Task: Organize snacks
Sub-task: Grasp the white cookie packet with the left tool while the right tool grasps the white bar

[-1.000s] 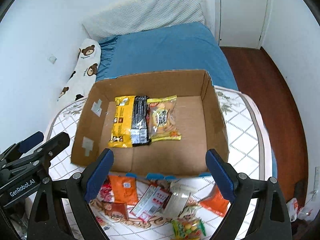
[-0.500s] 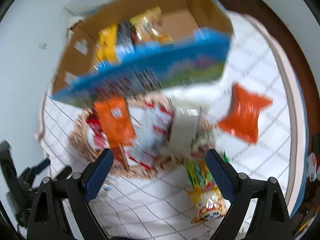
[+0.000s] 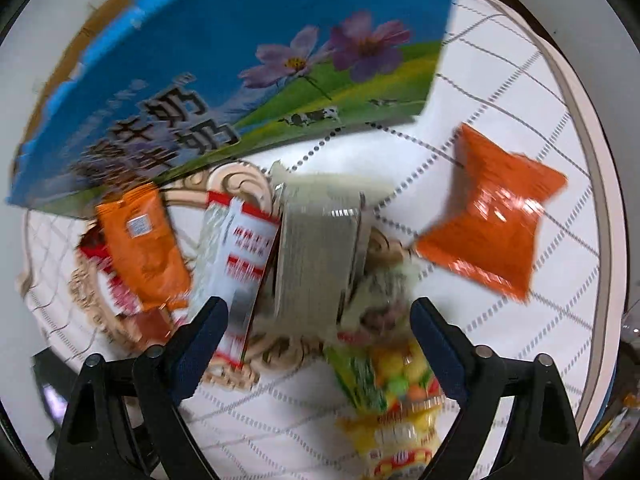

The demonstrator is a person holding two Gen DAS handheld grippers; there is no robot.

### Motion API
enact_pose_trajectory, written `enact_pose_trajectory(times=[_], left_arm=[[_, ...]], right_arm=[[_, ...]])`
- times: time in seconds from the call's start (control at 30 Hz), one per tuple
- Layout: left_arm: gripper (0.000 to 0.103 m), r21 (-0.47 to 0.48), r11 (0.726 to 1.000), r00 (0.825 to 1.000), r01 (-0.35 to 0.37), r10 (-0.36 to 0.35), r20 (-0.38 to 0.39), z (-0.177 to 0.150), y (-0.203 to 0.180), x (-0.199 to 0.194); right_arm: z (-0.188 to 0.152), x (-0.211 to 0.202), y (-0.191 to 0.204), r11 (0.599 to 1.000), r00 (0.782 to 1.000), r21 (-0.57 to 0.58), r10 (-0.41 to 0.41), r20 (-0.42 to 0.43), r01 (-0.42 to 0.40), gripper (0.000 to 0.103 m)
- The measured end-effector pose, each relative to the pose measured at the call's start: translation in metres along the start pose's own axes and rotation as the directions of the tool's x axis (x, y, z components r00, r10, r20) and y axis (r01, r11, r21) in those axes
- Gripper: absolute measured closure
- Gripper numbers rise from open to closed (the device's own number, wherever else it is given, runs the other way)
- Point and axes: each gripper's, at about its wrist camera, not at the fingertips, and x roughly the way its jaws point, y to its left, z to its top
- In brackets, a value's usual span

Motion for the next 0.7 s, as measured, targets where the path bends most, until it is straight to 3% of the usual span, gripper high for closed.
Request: enact_pose_trajectory(times=[0.07,0.13,0.23,0.3,0.37,0.5,0.7], left_arm=[[0.052,-0.127,0.989,0.997,0.071,-0.072,-0.003,0.0,0.018,-0.003],[0.052,-0.267,0.951,0.987,0.154,-0.16,0.002,-0.003,0.038,-0.002],[0.052,-0.386,0.884,0.96,0.263,-0.28,0.013,-0.01,0.057,0.006],[0.05,-0.389,0.861,0.937,0.326,-0.349,0.014,-0.014,0.058,0.015],[0.043,-0.382,0.867,0.937,0.319,-0.349,-0.012,-0.017,0.053,0.021],[0.042,-0.297,0.916,0.954,0.272,-0.296,-0.04,-0.02,0.036,0.028],[0.04,-0.254,0.947,0.976,0.195,-0.212,-0.042,-0.013,0.011,0.029]], right_arm=[[0.005,0.011,0.003,1.0,1.0,-0.013,-0.028,-0.001,0.028,0.034],[0.004,0.013,0.01,0.998,0.999,-0.049,-0.032,0.011,0.033,0.053],[-0.008,0.014,0.024,0.99,0.999,-0.133,-0.047,-0.01,0.045,0.054],[-0.025,0.017,0.036,0.975,0.997,-0.218,-0.055,-0.051,0.043,0.055],[-0.04,0.021,0.044,0.964,0.993,-0.266,-0.057,-0.1,0.028,0.055],[-0.066,0.034,0.051,0.948,0.982,-0.319,-0.069,-0.177,0.009,0.055],[-0.072,0.05,0.041,0.971,0.98,-0.238,-0.051,-0.193,0.004,0.05]])
